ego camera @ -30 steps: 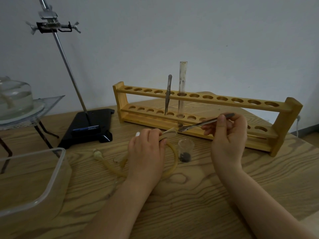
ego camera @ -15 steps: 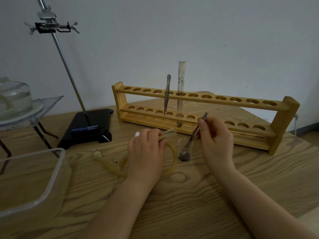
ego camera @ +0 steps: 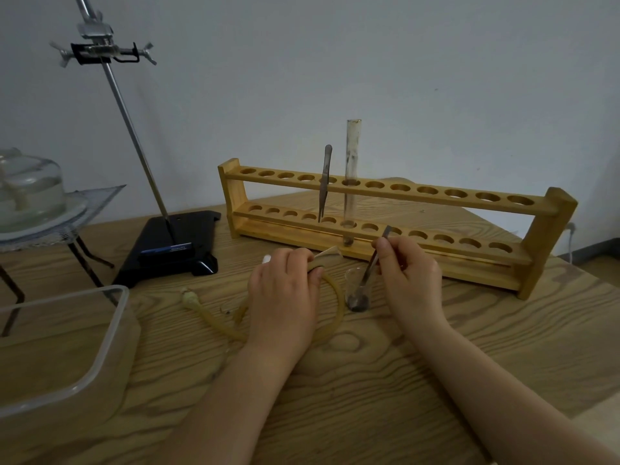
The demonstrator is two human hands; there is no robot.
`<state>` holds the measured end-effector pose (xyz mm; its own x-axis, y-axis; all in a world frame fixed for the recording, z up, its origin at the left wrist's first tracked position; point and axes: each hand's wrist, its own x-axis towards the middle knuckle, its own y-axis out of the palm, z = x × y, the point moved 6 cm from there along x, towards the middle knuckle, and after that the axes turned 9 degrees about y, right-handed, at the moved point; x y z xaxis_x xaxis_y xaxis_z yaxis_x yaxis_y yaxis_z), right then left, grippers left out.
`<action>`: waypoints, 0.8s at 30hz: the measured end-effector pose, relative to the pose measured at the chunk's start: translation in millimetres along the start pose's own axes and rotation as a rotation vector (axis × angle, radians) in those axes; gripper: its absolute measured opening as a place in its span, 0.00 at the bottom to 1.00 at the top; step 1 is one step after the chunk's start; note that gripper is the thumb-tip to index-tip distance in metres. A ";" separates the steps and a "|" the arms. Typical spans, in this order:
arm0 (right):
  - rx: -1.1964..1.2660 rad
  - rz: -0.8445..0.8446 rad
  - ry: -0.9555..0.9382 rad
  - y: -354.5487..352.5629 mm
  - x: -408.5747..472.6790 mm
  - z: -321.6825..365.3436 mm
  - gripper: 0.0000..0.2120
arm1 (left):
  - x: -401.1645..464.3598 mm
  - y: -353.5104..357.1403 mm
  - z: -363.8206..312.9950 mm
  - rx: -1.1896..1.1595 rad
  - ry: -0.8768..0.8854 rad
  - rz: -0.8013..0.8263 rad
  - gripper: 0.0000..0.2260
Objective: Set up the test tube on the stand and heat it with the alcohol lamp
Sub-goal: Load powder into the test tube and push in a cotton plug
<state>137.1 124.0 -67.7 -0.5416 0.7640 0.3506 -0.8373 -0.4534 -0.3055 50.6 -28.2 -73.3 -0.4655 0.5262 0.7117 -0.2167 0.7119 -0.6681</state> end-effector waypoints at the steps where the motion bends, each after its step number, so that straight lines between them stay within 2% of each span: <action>1: -0.007 -0.003 -0.001 -0.5 0.3 -0.2 0.05 | -0.2 -0.4 -0.2 -0.001 0.003 -0.005 0.11; 7: -0.036 -0.009 0.030 -1.9 1.7 -5.4 0.08 | -0.8 -1.4 -0.2 0.000 0.005 -0.012 0.11; 14: -0.026 -0.026 0.102 -1.7 1.4 -9.7 0.21 | -1.5 -3.5 -0.4 -0.007 0.007 -0.030 0.10; 24: -0.056 -0.072 0.105 -9.5 7.9 -1.3 0.24 | 9.0 -13.9 -1.7 -0.052 0.006 -0.046 0.13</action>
<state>140.9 134.9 -63.2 -0.4670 0.8390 0.2794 -0.8666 -0.3714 -0.3333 50.8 -32.6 -57.2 -0.4511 0.4945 0.7429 -0.1927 0.7589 -0.6221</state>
